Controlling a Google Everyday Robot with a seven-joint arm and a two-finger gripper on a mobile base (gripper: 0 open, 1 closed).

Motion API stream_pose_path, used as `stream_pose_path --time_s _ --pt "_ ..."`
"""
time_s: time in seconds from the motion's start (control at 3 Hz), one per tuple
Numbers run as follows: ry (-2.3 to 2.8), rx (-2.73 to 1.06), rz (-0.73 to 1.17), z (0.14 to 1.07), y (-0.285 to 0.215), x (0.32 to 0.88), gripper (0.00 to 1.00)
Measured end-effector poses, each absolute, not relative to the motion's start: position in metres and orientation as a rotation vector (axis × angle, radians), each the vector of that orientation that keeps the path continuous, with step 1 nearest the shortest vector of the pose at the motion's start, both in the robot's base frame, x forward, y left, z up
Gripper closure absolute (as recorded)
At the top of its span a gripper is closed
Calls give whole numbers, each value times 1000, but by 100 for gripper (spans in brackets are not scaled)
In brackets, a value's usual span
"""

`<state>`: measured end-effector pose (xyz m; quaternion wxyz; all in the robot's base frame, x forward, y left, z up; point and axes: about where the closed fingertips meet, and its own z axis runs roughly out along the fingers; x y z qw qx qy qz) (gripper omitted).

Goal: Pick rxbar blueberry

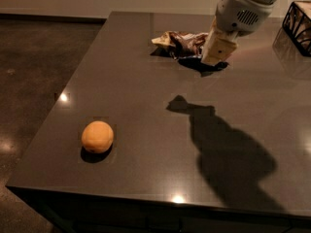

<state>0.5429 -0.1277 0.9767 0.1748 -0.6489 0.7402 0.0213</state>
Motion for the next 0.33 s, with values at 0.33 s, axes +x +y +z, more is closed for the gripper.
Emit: stream_pose_path --time_s 0.33 --pt "2092 -1837 58 980 -127 543 100"
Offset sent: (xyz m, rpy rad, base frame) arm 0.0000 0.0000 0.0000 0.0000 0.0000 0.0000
